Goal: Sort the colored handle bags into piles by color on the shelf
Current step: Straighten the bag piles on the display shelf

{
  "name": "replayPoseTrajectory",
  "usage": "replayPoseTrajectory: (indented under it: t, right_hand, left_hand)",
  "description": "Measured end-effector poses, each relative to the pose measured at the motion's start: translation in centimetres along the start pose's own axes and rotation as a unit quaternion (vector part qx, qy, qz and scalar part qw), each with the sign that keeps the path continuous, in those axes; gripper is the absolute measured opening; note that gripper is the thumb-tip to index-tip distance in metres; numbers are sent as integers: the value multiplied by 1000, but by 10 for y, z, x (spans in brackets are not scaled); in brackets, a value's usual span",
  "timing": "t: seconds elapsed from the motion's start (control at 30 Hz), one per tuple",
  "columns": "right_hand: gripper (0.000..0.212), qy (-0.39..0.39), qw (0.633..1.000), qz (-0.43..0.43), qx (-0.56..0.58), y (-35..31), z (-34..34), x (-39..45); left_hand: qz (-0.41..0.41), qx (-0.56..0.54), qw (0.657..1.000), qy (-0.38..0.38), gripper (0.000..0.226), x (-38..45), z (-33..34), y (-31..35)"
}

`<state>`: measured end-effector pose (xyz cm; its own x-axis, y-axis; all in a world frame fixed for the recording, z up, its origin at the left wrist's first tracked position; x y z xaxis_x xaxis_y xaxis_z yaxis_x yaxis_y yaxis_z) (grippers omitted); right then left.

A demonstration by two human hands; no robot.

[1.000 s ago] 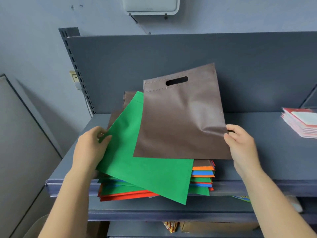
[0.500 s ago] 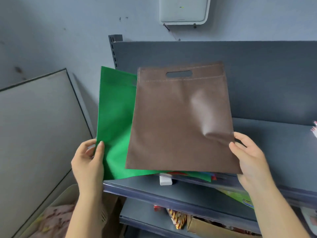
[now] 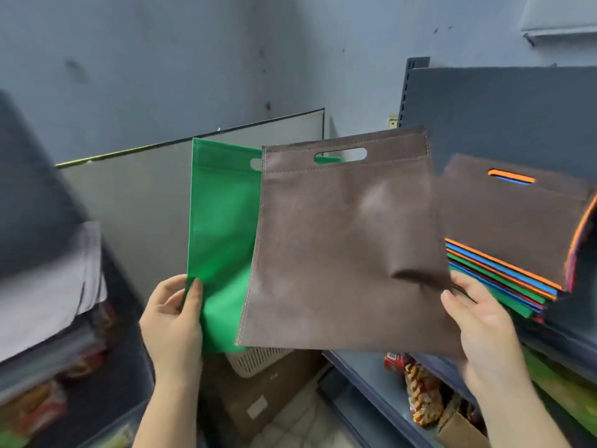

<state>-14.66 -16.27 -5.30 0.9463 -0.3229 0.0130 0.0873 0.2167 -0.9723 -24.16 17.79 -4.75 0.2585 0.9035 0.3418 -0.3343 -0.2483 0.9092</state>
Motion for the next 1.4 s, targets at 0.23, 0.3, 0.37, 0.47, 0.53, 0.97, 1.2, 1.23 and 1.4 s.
replayPoseTrajectory:
  t: [0.23, 0.3, 0.37, 0.47, 0.53, 0.97, 1.2, 1.23, 1.4]
  right_hand:
    - [39, -142, 989, 34, 0, 27, 94, -51]
    - [43, -184, 982, 50, 12, 32, 119, -68]
    - [43, -227, 971, 67, 17, 36, 143, -88]
    - [37, -276, 957, 84, 37, 41, 174, -119]
    - [34, -296, 950, 90, 44, 45, 191, -138]
    - [28, -388, 901, 167, 101, 47, 299, -292]
    - [28, -406, 895, 138, 127, 41, 356, -364]
    - [28, -405, 894, 136, 132, 41, 363, -372]
    - [29, -391, 891, 171, 155, 41, 395, -401]
  left_hand:
    - [33, -1, 990, 139, 31, 27, -132, 29]
    - [46, 10, 984, 173, 29, 31, -166, 37]
    - [56, 26, 976, 209, 26, 35, -199, 44]
    - [68, 43, 962, 262, 25, 39, -245, 55]
    - [78, 52, 954, 284, 28, 42, -270, 62]
    - [77, 89, 925, 360, 17, 97, -421, 102]
    - [74, 78, 931, 348, 18, 164, -487, 108]
    - [76, 82, 933, 342, 17, 175, -495, 108]
    - [88, 130, 937, 314, 19, 233, -523, 103]
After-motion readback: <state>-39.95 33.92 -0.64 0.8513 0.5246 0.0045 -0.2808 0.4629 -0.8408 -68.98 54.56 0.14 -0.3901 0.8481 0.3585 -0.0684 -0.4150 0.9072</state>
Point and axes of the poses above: each hand's wrist, its own x-axis towards the middle knuckle, its own z-axis out of the palm, y = z × x, the point moved 3 cm from there along x, towards the middle knuckle, and after that the axes turned 14 degrees about y, right-handed, at the moved point
